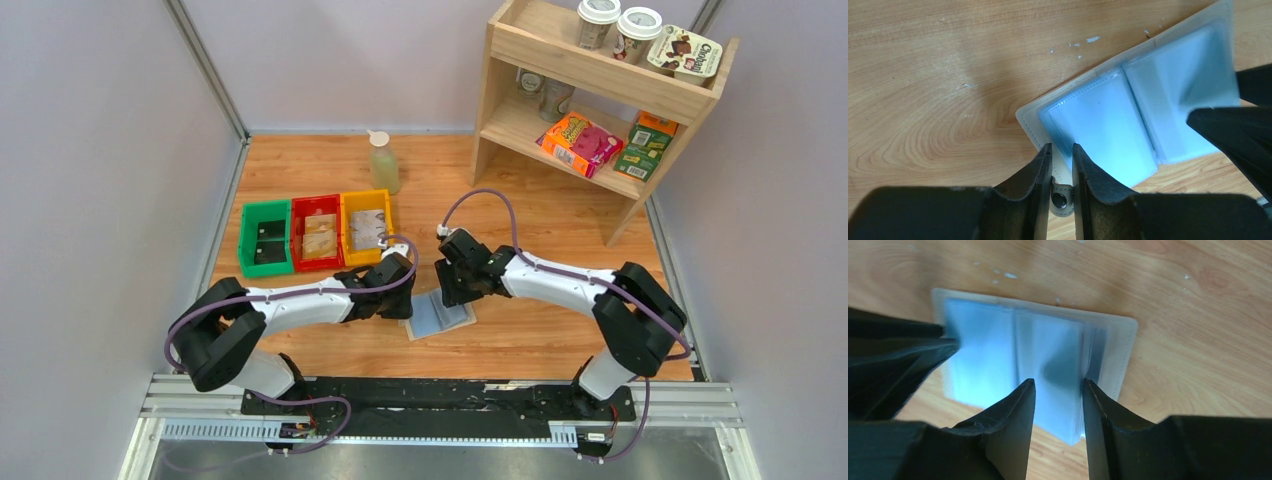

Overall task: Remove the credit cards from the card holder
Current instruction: Remove the credit card from the card holder.

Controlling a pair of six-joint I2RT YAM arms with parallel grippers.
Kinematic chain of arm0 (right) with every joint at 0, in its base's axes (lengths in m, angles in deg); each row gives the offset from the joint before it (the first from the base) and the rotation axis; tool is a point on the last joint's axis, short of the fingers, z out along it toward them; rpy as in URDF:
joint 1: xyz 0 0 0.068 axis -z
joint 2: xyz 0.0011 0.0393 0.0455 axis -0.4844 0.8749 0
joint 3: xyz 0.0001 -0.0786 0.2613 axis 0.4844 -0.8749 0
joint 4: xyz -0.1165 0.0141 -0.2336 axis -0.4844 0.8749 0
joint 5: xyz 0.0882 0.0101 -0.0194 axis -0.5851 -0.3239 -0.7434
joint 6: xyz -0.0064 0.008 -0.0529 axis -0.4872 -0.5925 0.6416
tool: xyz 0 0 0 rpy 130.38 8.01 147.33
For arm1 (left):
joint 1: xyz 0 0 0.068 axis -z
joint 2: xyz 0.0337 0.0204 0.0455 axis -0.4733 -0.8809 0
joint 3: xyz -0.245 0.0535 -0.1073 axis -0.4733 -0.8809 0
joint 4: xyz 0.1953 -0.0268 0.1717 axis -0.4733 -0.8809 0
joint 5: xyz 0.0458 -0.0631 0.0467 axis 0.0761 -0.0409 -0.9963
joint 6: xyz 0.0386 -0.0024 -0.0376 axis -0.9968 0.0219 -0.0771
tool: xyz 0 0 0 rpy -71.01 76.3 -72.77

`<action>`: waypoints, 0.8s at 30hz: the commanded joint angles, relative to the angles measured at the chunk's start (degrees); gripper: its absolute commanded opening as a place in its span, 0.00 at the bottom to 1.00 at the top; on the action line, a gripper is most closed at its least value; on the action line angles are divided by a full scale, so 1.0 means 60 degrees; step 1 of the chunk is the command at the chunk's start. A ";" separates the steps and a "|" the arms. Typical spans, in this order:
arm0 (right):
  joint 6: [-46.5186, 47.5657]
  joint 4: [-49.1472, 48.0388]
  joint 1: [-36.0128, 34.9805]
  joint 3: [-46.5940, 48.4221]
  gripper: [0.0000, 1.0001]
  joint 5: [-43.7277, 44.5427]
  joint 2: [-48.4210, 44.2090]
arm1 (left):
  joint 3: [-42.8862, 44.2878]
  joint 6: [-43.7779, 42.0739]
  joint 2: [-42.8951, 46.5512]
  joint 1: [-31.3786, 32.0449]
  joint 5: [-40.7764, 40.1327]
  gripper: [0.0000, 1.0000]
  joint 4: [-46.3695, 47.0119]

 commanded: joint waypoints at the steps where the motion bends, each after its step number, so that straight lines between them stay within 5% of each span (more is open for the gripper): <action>1: -0.0088 -0.0582 -0.0097 0.0043 0.42 -0.1050 -0.1131 | -0.0202 0.0320 -0.0111 0.0043 0.0442 0.28 0.0584; 16: -0.0513 -0.1564 -0.0111 -0.0235 0.41 -0.2780 -0.0577 | -0.0744 0.0863 0.0474 0.0043 0.0237 0.28 0.1170; 24: -0.0352 0.0251 -0.0068 0.0175 0.50 0.1011 -0.0723 | -0.0789 0.0878 0.0504 0.0043 0.0164 0.28 0.1140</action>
